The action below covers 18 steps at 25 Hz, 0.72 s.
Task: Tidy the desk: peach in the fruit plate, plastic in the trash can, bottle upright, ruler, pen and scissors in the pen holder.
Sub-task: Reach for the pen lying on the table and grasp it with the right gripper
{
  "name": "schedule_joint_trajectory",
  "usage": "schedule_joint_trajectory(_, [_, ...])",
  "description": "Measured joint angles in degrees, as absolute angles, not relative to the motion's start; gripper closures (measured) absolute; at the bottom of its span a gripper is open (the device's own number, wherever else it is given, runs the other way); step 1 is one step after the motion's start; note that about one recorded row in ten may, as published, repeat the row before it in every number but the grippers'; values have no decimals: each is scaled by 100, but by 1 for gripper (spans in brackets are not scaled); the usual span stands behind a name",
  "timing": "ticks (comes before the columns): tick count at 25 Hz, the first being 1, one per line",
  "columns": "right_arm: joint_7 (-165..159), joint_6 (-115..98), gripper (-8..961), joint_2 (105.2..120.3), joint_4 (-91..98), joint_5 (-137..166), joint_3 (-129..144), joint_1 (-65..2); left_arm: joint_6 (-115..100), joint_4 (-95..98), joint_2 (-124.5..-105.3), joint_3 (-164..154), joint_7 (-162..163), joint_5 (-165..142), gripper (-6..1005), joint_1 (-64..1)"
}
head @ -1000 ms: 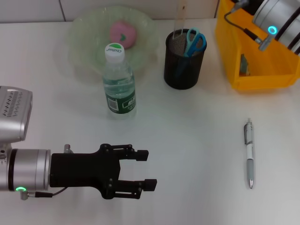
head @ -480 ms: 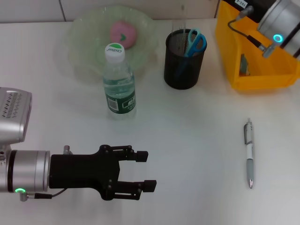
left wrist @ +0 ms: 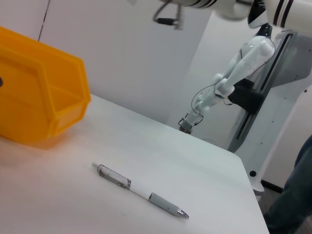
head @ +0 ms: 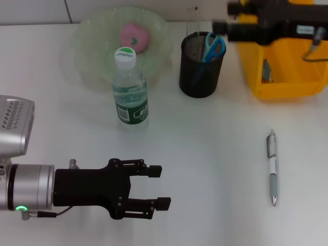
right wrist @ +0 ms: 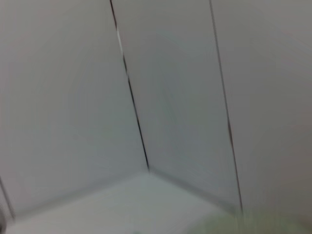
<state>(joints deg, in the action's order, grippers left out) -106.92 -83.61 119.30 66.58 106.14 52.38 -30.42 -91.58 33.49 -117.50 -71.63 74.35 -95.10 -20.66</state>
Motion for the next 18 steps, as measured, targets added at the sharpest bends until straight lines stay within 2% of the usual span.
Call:
schedule_joint_trajectory(4, [-12496, -9506, 230, 11935, 8280, 12469, 5253, -3097, -9159, 3349, -11751, -7163, 7435, -9509, 230, -2082])
schedule_joint_trajectory(7, [-13272, -9936, 230, 11937, 8711, 13508, 5457, -3271, -9155, 3352, -11751, -7163, 7445, -9510, 231, -2110])
schedule_joint_trajectory(18, [-15167, -10198, 230, 11945, 8778, 15499, 6695, -3657, -9147, 3386, -11738, -7154, 7512, -9510, 230, -2215])
